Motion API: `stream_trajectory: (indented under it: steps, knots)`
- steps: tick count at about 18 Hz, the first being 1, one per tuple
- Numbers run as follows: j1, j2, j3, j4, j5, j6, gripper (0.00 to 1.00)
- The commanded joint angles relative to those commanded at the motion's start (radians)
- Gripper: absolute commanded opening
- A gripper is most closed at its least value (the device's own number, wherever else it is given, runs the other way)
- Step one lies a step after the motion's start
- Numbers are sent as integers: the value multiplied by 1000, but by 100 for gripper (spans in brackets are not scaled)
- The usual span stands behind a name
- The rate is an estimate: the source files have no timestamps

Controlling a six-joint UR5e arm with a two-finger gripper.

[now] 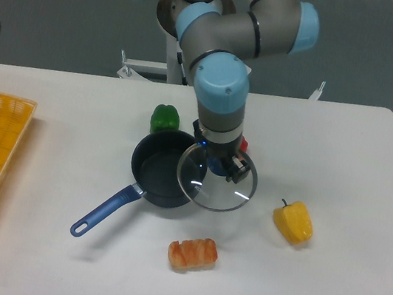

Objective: Open the lid
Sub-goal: 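Lift the glass lid off the saucepan and carry it toward the yellow pepper, then hold the glass lid beside the saucepan near the red pepper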

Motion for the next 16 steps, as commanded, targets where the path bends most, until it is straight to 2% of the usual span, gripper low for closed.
stream_trajectory:
  steps: [3, 13, 16]
  knots:
    - [18, 0, 18, -5, -2, 6, 40]
    - [112, 5, 5, -12, -3, 192, 40]
    - [118, 6, 5, -14, 0, 206, 40]
